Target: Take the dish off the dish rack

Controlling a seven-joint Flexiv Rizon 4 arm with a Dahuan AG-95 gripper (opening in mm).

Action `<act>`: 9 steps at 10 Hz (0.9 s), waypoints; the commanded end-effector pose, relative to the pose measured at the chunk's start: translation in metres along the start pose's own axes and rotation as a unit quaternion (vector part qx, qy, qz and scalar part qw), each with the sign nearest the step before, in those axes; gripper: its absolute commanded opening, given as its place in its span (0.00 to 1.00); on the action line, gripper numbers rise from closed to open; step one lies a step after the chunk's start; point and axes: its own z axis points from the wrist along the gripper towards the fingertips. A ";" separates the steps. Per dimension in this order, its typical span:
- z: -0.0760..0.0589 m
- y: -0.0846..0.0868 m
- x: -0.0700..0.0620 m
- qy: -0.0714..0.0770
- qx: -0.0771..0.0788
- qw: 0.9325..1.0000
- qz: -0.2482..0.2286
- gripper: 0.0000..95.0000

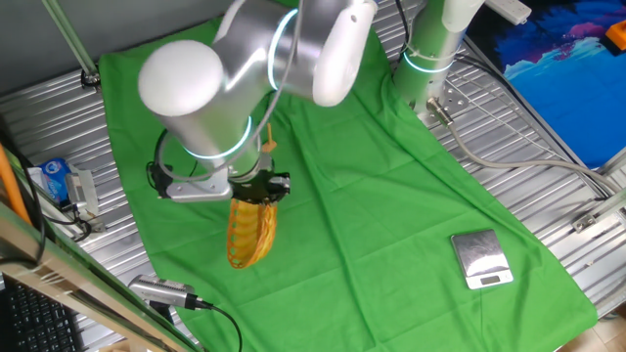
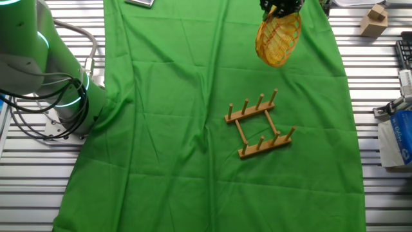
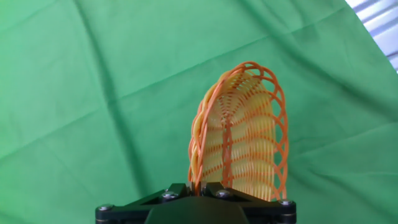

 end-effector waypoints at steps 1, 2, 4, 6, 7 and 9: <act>0.011 0.006 -0.005 -0.009 0.006 1.000 0.024 0.00; 0.015 0.007 -0.008 -0.010 0.007 1.000 0.026 0.00; 0.023 0.010 -0.014 -0.013 0.010 0.999 0.033 0.00; 0.026 0.011 -0.020 -0.014 0.010 0.999 0.039 0.00; 0.028 0.012 -0.024 -0.013 0.010 0.999 0.042 0.00; 0.032 0.013 -0.028 -0.014 0.010 0.999 0.046 0.00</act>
